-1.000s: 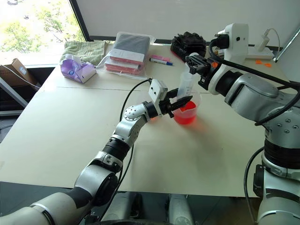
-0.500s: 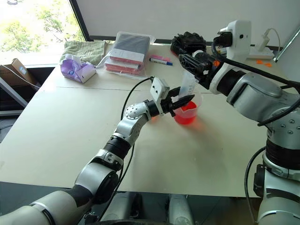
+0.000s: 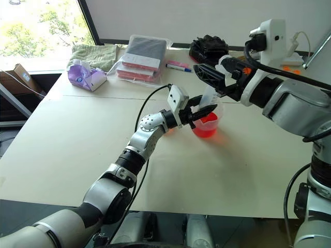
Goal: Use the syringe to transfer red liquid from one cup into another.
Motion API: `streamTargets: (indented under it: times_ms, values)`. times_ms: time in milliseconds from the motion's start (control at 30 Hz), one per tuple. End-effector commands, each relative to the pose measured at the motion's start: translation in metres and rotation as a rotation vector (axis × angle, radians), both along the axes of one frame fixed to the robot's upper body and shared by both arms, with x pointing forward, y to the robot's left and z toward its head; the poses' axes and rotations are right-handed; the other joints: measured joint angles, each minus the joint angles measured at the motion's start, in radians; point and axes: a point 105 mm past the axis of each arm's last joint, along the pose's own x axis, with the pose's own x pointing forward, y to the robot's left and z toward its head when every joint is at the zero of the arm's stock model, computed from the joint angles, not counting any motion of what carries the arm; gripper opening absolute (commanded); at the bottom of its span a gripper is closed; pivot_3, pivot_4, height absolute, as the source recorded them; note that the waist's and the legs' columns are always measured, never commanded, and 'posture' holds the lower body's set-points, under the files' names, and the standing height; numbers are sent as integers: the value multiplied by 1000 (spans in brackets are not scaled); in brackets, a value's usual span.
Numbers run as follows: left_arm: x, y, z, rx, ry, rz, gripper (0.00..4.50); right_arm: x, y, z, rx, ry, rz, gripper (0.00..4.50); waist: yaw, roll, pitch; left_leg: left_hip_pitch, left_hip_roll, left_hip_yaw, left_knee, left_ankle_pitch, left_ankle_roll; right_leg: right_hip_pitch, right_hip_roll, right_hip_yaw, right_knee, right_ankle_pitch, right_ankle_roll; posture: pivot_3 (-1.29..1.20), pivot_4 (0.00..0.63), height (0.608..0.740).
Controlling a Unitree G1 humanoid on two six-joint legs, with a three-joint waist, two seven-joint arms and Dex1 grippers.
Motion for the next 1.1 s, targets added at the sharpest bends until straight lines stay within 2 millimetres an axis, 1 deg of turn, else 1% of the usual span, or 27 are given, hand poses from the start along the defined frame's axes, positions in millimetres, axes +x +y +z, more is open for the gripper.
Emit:
streamTargets:
  times_ms: [33,400,533,700,833,1000,1100]
  values:
    - [-15,-19,11,-28,-33,-68,1582,-17,-11,27,12,-94,1,4482,0,0,0,0,0,0,0,0,0,0,0,0,0,0,0,0,150,740]
    - [-14,-18,11,-34,-34,-65,1582,-42,-26,29,-73,-86,28,4482,0,0,0,0,0,0,0,0,0,0,0,0,-1,0,0,0,150,740]
    - [-13,-16,17,-50,-44,-67,1582,-41,-29,32,-54,-110,16,4482,0,0,0,0,0,0,0,0,0,0,0,0,-1,0,0,0,150,740]
    - [-13,-12,40,-102,-91,-70,1582,-41,-27,31,-50,-121,27,4482,1,0,0,0,0,0,0,0,0,0,0,0,-1,0,0,0,150,740]
    - [-12,-7,65,-153,-135,-66,1582,-39,-27,31,-43,-124,30,4482,1,-1,0,0,0,0,0,0,0,0,0,0,-1,0,0,0,150,740]
    - [-13,-3,83,-191,-157,-65,1582,-37,-27,30,-42,-125,34,4482,1,0,0,0,0,0,0,0,0,0,0,0,-1,0,0,0,150,740]
    - [-13,11,112,-245,-178,-59,1582,-34,-25,29,-41,-125,48,4482,-1,-1,0,0,0,0,0,0,0,0,0,0,-1,0,0,0,150,740]
